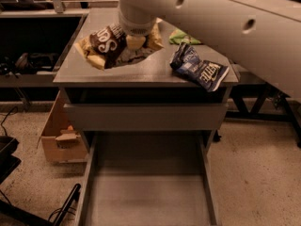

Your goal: Place brown chip bag into middle drawer

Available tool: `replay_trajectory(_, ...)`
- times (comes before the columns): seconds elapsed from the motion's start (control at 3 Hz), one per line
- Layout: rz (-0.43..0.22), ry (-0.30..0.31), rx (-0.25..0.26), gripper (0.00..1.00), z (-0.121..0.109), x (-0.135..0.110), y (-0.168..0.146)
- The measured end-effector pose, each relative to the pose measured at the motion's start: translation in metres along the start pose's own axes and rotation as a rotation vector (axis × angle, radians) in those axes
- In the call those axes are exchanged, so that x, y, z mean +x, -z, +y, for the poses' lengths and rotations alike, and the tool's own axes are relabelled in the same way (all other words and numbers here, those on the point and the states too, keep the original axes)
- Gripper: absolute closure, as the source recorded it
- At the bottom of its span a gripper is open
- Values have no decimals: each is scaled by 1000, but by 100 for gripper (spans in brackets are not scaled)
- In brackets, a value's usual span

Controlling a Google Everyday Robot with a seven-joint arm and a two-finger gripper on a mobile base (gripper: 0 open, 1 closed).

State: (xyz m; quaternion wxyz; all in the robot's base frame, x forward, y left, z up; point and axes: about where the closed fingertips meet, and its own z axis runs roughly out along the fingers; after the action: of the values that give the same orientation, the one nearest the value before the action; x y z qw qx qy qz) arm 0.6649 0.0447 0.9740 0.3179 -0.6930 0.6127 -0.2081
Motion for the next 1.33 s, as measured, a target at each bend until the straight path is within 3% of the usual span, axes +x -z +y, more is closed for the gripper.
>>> replay_trajectory(0.33, 7, -98, -20, 100, 44, 11, 49)
replay_trajectory(0.67, -8, -172, -66, 100, 97, 21, 73)
replay_trajectory(1.0, -64, -257, -144, 100, 163, 29, 67)
replay_trajectory(1.33, -130, -392, -202, 100, 229, 27, 54)
